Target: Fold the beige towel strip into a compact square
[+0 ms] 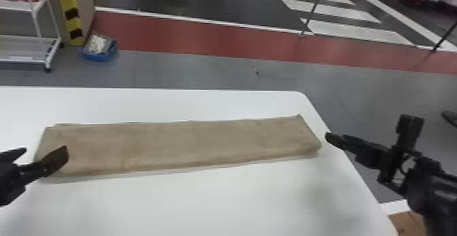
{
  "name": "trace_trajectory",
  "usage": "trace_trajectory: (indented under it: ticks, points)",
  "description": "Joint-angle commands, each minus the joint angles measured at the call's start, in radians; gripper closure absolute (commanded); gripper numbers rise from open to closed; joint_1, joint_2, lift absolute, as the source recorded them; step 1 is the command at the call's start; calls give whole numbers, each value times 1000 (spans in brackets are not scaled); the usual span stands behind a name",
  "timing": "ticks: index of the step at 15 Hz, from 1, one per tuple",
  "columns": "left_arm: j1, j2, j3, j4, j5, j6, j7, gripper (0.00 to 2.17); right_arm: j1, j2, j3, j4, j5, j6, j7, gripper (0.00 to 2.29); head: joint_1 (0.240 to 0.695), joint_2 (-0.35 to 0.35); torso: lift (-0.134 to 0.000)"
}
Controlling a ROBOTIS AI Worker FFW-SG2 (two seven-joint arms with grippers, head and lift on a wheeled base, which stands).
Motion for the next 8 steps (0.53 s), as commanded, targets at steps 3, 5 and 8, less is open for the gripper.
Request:
trace_trajectory:
  ticks: [3,5,8]
  points:
    - [7,0,-1,-18,-2,7,2,151,7,-2,-5,0,-9,-3,3,289,695,-304,-124]
    - [7,-2,-4,-16,-8,19,5,151,10,0,-12,0,-12,-3,18,289,695,-306,-124]
    - [7,-2,-11,-16,-20,16,11,151,15,2,-10,1,-7,-12,18,289,695,-307,-124]
